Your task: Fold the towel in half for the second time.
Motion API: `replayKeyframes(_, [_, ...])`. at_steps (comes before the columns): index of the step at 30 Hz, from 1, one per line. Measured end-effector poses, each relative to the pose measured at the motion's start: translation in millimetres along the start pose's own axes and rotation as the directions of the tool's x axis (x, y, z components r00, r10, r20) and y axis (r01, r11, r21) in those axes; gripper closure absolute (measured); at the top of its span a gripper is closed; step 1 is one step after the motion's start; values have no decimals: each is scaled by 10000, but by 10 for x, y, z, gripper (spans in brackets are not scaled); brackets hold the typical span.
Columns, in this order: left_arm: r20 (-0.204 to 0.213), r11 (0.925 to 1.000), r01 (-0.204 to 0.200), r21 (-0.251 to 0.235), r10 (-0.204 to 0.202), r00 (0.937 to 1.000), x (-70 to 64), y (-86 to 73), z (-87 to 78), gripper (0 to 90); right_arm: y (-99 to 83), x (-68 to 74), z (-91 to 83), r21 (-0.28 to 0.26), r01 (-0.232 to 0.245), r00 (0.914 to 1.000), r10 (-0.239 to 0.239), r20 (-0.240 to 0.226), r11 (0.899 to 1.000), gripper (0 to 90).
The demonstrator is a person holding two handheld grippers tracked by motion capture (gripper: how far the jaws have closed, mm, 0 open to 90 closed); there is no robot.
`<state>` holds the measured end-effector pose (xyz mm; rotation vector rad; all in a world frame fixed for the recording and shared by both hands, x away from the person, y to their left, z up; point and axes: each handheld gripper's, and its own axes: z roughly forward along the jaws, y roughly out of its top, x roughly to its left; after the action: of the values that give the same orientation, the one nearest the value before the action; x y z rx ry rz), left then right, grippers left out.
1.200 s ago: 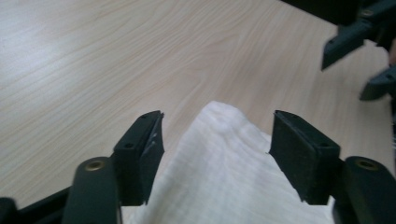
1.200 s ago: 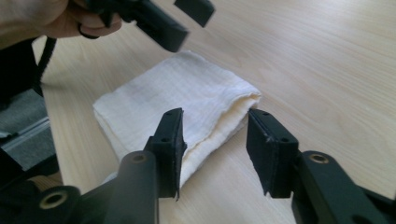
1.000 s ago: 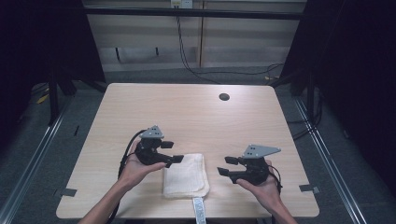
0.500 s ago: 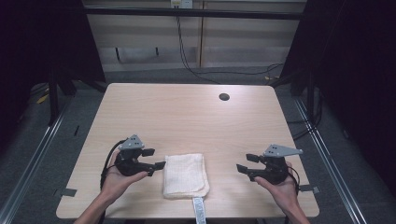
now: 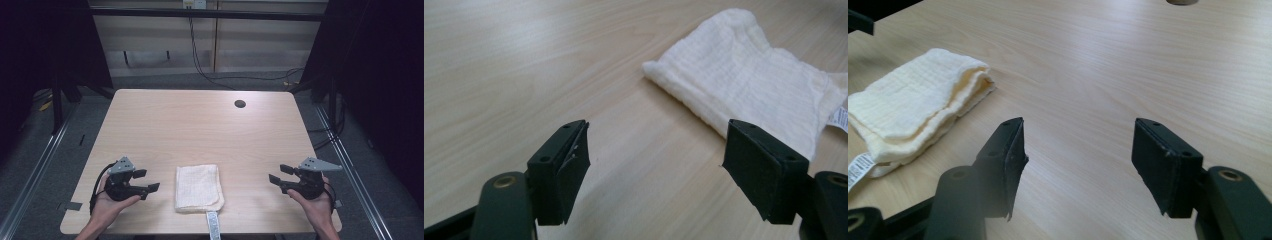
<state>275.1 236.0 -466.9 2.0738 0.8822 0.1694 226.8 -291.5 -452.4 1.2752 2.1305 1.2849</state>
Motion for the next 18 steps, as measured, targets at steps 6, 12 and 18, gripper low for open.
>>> replayKeyframes(6, [-272,9995,196,-244,-202,9994,16,-203,-167,246,-45,-66,-47,-48,-216,9996,217,192,9998,338])
replayKeyframes(12, [-344,9994,-134,-327,123,9993,-18,-211,-205,238,-132,-169,-92,-57,-345,9975,348,621,9994,327])
replayKeyframes(18, [-256,9992,-332,-217,326,9991,-6,-217,-146,239,-215,-284,-61,336,-432,9890,379,1428,9985,324])
